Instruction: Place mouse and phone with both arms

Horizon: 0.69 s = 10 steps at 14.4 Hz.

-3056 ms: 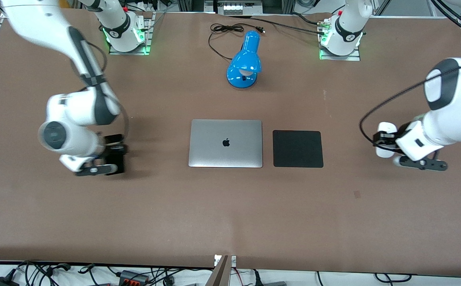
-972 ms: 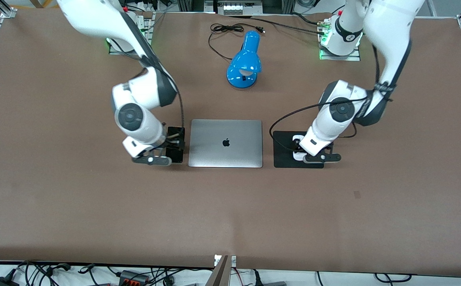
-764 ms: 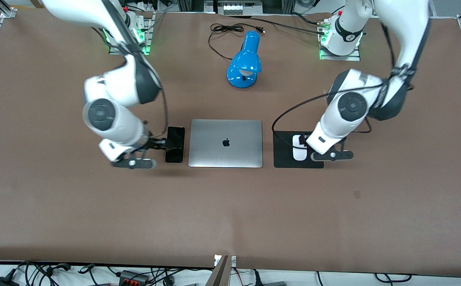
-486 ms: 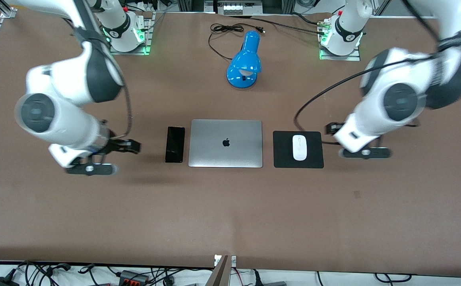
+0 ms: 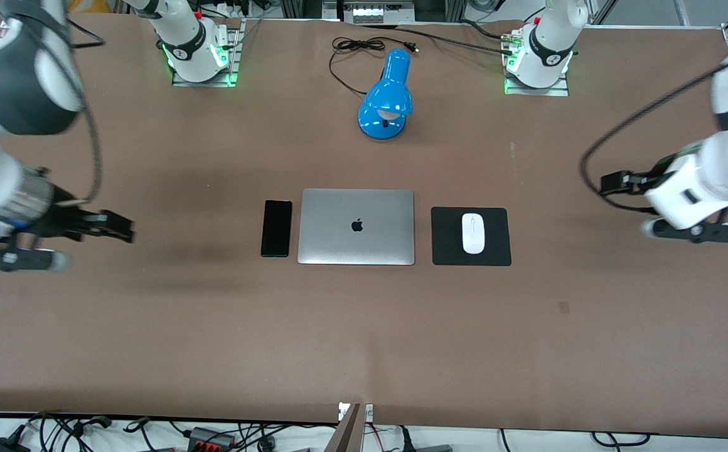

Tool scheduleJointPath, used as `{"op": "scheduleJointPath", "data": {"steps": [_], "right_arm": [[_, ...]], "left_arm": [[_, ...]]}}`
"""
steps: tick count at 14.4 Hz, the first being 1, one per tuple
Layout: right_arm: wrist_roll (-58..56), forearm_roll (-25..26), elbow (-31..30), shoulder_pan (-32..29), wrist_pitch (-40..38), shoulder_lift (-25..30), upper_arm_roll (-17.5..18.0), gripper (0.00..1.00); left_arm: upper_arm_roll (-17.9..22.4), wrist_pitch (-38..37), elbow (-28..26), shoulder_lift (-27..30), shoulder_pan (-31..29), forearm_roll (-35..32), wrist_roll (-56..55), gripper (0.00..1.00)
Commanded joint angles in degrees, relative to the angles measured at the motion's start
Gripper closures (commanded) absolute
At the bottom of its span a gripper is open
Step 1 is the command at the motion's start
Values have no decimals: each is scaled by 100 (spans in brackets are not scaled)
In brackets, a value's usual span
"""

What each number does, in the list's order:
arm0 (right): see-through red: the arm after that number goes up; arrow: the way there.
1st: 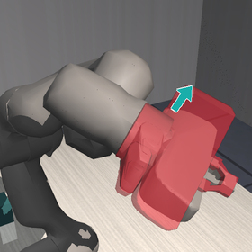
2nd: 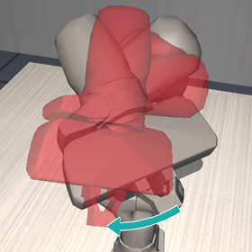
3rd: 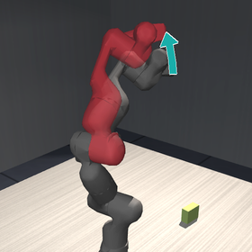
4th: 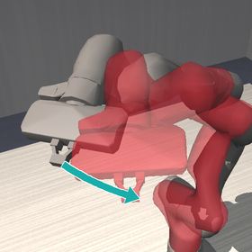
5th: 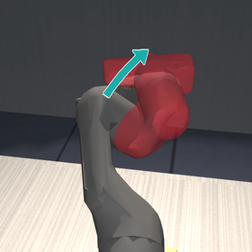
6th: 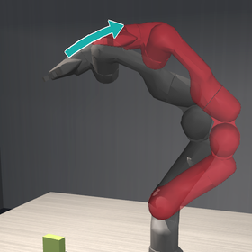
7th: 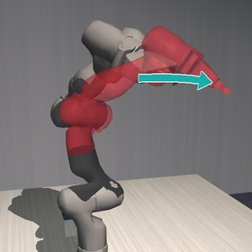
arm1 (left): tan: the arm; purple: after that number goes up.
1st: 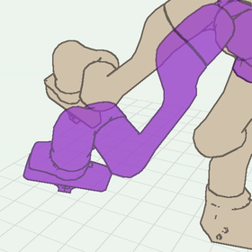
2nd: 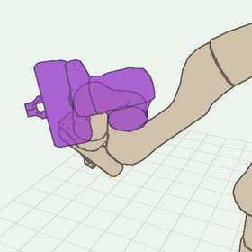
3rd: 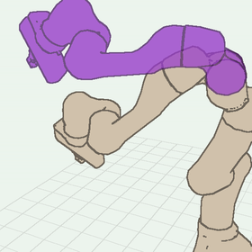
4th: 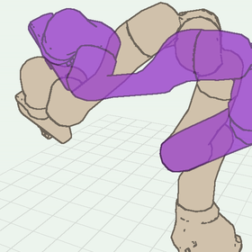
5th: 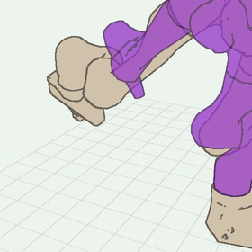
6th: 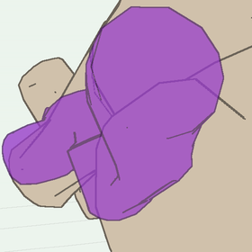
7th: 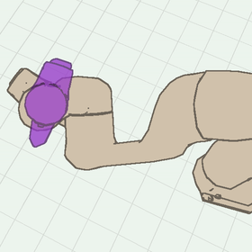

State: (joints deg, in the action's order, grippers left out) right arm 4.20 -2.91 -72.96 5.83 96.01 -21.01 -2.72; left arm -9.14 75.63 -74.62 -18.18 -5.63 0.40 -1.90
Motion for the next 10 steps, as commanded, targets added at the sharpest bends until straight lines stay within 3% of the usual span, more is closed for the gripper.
{"op": "scheduleJointPath", "data": {"steps": [1, 3, 4, 6, 7, 9, 10], "right_arm": [[-567, 88, -69, -661, -82, 237, 369, 0], [-797, 141, -165, -636, -117, 422, 168, 0], [-798, 150, -183, -636, -196, 458, 106, 0], [-807, 229, -253, -662, -416, 624, 114, 0], [-798, 308, -558, -662, -373, 842, 105, 0], [-763, 326, -1339, -662, -67, 1325, 114, 0], [-763, 317, -1726, -671, 118, 1554, 123, 0]], "left_arm": [[647, -189, -504, 523, 122, 749, 243, 0], [1246, 789, -1419, 1243, 614, 655, 443, 0], [1248, 1457, -1850, 1578, 668, 297, 976, 0], [873, 1780, -2152, 1844, 844, -959, 1438, 0], [835, 1798, -2283, 1940, 809, -876, 1055, 0], [844, 2008, -2713, 2186, 538, 147, 11, 0], [844, 2043, -2828, 2248, 528, 292, -64, 0]]}}
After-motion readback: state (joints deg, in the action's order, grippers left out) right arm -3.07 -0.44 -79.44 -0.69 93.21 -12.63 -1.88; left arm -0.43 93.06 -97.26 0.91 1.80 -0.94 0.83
